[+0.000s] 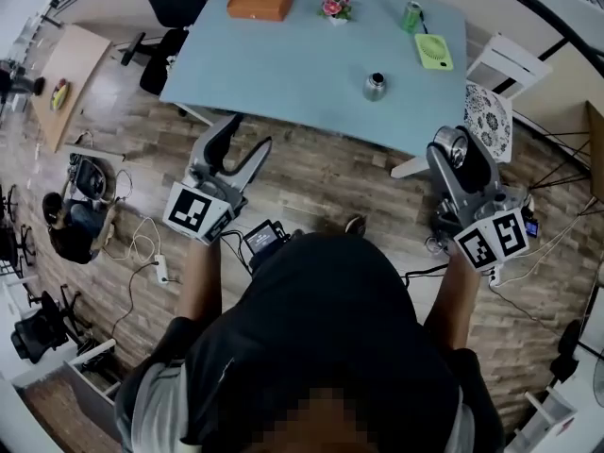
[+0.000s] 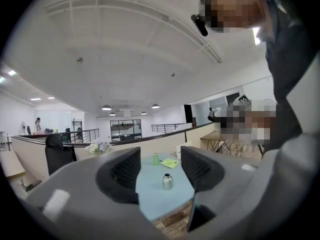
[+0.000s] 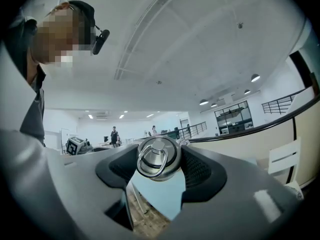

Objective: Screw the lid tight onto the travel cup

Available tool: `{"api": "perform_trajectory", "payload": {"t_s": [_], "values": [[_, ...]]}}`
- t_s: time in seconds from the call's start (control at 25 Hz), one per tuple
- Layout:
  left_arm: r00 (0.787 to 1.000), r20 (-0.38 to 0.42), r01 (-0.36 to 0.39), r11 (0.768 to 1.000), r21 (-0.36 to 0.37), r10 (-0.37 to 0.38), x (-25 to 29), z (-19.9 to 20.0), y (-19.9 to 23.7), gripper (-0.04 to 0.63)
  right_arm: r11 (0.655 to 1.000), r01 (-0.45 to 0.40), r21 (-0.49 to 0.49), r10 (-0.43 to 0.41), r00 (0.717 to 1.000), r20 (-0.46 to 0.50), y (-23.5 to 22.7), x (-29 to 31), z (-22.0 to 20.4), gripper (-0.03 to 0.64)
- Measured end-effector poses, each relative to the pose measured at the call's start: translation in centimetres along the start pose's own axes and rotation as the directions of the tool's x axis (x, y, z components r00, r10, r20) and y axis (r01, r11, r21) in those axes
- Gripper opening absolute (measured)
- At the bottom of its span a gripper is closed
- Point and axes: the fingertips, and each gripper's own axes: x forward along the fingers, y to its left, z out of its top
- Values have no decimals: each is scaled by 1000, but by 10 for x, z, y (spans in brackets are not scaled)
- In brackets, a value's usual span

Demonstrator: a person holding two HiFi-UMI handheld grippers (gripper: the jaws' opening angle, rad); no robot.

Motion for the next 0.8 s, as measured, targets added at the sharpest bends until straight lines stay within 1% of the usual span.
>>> {"api": "perform_trajectory", "payload": {"t_s": [0.12, 0.28, 0.48, 0.6, 0.8], "values": [[999, -22, -39, 999, -20, 38, 7, 10, -11, 270, 999, -33, 10, 33, 999, -7, -16, 4, 3, 265], [996, -21, -89, 996, -19, 89, 11, 19, -21, 270, 997, -71, 17, 71, 997, -15, -34, 6, 10, 265], [991, -38, -132, 990, -41, 130, 19, 20, -30, 270, 995, -99, 6, 100, 995, -20, -51, 3, 23, 265], [991, -38, -126, 991, -37, 125, 37, 23, -34, 270, 995, -99, 1, 99, 995, -12, -65, -1, 29, 265], [997, -24, -68, 998, -17, 68, 74, 34, -47, 270, 997, -69, 25, 69, 997, -21, -91, -5, 21, 265]]}}
